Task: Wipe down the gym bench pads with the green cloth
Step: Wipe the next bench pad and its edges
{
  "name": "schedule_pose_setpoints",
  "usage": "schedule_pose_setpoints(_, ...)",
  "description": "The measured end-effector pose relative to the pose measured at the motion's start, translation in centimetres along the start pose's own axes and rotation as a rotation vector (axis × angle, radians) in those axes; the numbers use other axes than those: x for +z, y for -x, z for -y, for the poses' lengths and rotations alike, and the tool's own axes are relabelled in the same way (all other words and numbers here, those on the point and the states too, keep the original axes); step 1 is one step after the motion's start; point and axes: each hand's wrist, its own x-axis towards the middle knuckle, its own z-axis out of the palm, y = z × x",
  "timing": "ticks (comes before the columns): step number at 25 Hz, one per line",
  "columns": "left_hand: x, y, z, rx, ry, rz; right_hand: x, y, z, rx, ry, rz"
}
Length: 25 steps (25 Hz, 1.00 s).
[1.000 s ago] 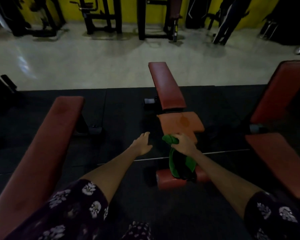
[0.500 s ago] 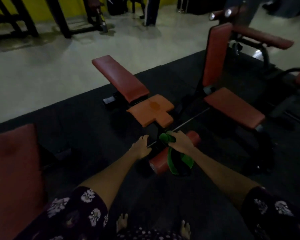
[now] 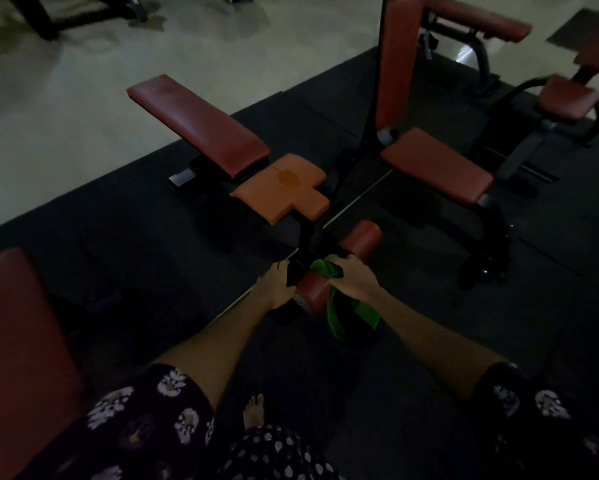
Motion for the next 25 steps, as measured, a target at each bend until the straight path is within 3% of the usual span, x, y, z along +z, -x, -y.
schedule_pose_setpoints(4, 4.2, -2.1, 2.9, -0.026, 0.013, 0.004, 3.8, -2.0, -1.9, -0.003, -0.059, -0.027)
schedule_pose_setpoints(10, 16.7, -10.6, 10.4, -0.049, -0.064, 0.088, 15.6, -9.7, -8.9, 0.090, -0.169, -0.093)
schedule_pose_setpoints(15, 25.4, -19.1, 15.4, -0.092, -0.086, 0.048, 22.8, -17.8, -14.9, 0.131, -0.101, -0.186)
schedule_pose_setpoints(20, 29.2, -30.0, 16.9, -0.118, -0.062, -0.002, 26.6, -29.1, -18.8, 0.153, -0.036, -0.294)
schedule_pose_setpoints(22, 31.0, -33.0, 17.5, -0.125, -0.082, 0.015, 29.0, -32.4, -19.5, 0.162, -0.030, -0.264)
schedule_pose_setpoints(25, 33.9, -34.5, 19.4, -0.090, -0.026, -0.093, 33.4, -33.9, -19.9, 0.167, 0.185, -0.301)
